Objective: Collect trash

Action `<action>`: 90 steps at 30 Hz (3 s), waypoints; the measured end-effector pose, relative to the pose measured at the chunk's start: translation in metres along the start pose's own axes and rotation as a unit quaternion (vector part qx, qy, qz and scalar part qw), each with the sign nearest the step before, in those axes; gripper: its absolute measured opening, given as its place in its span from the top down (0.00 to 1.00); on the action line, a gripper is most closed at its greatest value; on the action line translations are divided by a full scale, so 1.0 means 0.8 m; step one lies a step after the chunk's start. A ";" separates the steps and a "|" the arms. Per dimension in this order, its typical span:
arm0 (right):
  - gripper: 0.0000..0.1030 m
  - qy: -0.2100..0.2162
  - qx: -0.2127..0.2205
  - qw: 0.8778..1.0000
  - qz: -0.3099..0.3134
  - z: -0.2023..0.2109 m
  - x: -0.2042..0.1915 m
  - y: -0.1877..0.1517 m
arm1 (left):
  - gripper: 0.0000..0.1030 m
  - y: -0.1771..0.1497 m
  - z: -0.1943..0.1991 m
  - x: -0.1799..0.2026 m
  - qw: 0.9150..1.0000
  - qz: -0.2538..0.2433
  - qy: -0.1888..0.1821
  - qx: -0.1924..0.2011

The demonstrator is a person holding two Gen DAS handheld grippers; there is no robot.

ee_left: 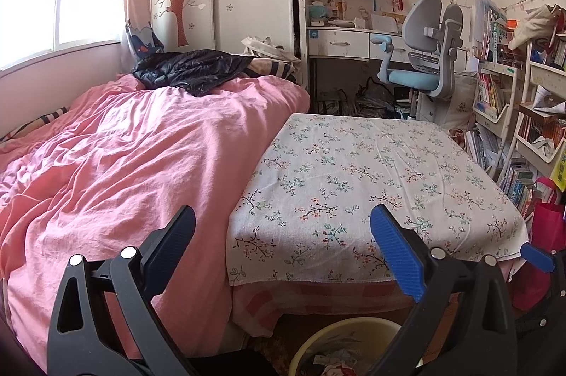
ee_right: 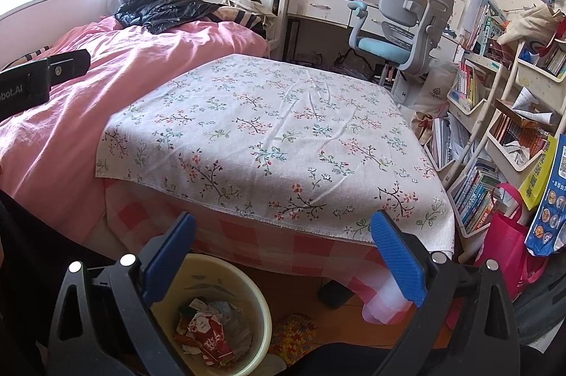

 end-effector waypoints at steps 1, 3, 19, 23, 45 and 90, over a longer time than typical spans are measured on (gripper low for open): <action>0.08 0.000 0.000 1.000 0.000 0.000 0.000 0.000 | 0.07 0.001 0.000 -0.001 1.000 0.001 0.001 0.001; 0.08 0.000 0.001 1.000 0.001 0.000 0.000 0.001 | 0.07 0.002 0.001 -0.002 1.000 0.003 0.002 0.003; 0.08 -0.004 0.021 1.000 -0.005 0.010 0.004 0.007 | 0.07 0.004 0.002 -0.005 1.000 0.009 0.002 0.008; 0.07 -0.004 0.030 0.999 -0.016 0.013 0.010 0.011 | 0.07 0.005 0.004 -0.003 1.000 0.010 0.002 0.013; 0.07 -0.001 0.036 0.999 -0.021 0.014 0.008 0.012 | 0.07 0.007 0.006 0.004 1.000 0.005 -0.001 0.013; 0.07 0.005 0.057 0.997 -0.045 0.013 0.022 0.030 | 0.07 0.002 -0.008 0.015 0.999 0.007 -0.030 -0.009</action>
Point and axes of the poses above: each gripper's, at about its wrist camera, not at the fingertips, and z roughly against the way its jaws point, x to its right, y to its top, the point moved 1 cm from there along -z, roughly the way its jaws point, and after that the axes turned 6 degrees about y, right-handed, at the moved point
